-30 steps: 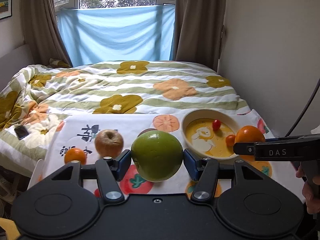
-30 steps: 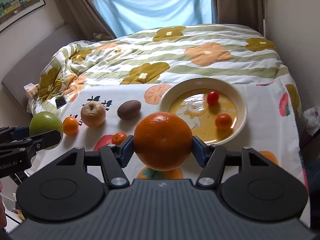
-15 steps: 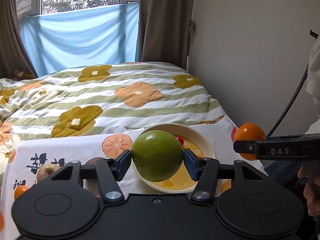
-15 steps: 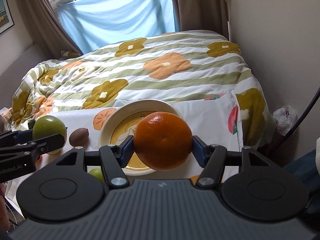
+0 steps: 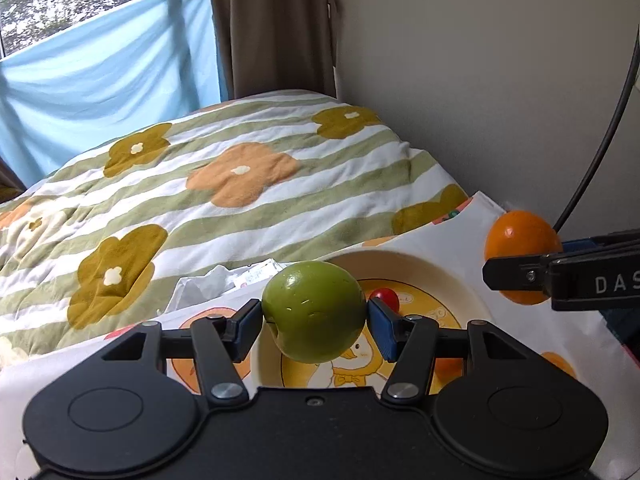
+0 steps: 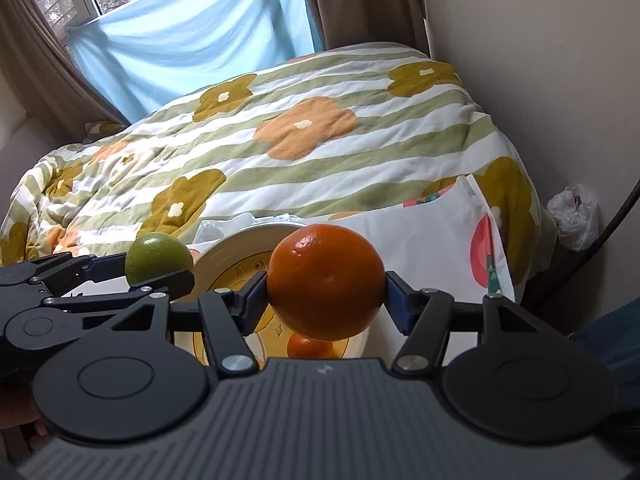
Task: Organize fruits
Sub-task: 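Carry apple and orange to the duck bowl and release them inside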
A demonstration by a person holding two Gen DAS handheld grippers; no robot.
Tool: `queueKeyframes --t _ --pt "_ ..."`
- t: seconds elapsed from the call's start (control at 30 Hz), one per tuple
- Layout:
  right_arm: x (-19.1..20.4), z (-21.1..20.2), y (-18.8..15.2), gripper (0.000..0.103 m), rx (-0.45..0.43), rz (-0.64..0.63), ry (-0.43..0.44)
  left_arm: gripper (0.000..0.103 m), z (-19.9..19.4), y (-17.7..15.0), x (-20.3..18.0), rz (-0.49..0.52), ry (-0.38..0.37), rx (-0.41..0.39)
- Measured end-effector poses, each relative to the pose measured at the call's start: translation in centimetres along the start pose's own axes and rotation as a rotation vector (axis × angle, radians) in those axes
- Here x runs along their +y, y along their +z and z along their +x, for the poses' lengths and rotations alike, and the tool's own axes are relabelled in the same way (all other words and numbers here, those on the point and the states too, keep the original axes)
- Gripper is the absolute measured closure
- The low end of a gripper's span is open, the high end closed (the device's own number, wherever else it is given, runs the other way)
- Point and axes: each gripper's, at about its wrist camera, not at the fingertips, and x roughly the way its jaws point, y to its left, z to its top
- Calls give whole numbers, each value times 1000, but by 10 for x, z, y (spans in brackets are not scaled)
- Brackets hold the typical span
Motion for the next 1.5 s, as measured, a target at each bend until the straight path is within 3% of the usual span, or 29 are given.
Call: queueKeyframes --t 0.17,0.43,0.57,0.63,0.73,0.77,1.13,1.5 --pt "-5 19 3 27 12 41 -8 41 39 -2 1 97 -33 60" --pt "-14 36 4 27 35 80 -31 41 64 -11 -9 195 -70 117" --pt "-15 38 4 27 44 80 -37 41 68 -12 -17 252 -55 104" --pt "-16 37 4 27 45 81 -38 38 68 -10 -17 247 -70 106" --pt "-17 35 4 27 40 80 -33 6 57 -7 -13 229 -70 60" --pt "-18 34 4 27 37 78 -31 4 51 -7 -13 225 -71 38" --pt "-13 42 2 27 71 15 -2 3 27 -17 1 159 -74 50" --pt "21 67 -10 27 56 -194 -5 3 6 -33 26 38 -22 53"
